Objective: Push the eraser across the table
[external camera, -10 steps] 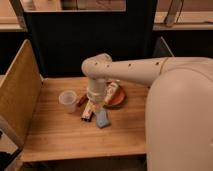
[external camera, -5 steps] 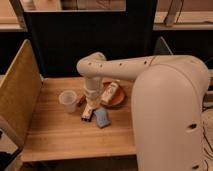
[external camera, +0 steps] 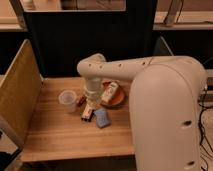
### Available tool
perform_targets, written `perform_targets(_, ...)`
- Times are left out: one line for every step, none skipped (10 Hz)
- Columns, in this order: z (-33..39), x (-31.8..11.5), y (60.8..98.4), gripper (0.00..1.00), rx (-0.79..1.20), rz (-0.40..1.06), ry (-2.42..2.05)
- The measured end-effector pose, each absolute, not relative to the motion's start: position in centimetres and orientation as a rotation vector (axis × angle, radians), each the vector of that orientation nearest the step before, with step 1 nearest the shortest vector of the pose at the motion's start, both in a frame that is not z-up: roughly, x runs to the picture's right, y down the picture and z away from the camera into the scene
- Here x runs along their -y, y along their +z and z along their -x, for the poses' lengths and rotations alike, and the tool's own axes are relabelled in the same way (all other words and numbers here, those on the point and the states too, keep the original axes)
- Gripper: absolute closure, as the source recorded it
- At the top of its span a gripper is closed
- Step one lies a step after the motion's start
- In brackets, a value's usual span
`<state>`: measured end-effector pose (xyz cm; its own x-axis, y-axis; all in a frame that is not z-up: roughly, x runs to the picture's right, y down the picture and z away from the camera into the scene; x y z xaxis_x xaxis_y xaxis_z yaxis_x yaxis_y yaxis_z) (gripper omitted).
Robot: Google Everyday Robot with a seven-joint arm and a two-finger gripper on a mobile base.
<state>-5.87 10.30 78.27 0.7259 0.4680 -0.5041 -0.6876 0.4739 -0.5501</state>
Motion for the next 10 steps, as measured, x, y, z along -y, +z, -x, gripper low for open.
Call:
perform_targets(6.4, -10.7, 79.4, 1.0, -0.301, 0.803, 0.707)
perform_targets(6.4, -10.8, 80.1, 1.0, -0.301, 0.796, 0.703)
perform_targets(6.7, -11.0, 81.1, 1.0, -0.296, 0.791, 0.713)
perform_targets(6.8, -11.2, 82.1, 1.0, -0.295, 0.79, 0.733)
perform_targets(6.7, -11.2, 82.9, 1.0, -0.302, 0.789, 0.751)
perform_targets(6.4, -11.4, 83.7, 1.0, -0.314, 0.791, 0.77)
perform_targets(6.1, -11.7, 84.3, 1.0, -0.329, 0.797, 0.781)
perform_targets(5.9, -11.8, 84.5, 1.0, -0.336, 0.8, 0.785)
perform_targets(5.9, -11.8, 84.5, 1.0, -0.336, 0.8, 0.785)
perform_targets(5.9, -11.8, 84.5, 1.0, -0.336, 0.8, 0.785)
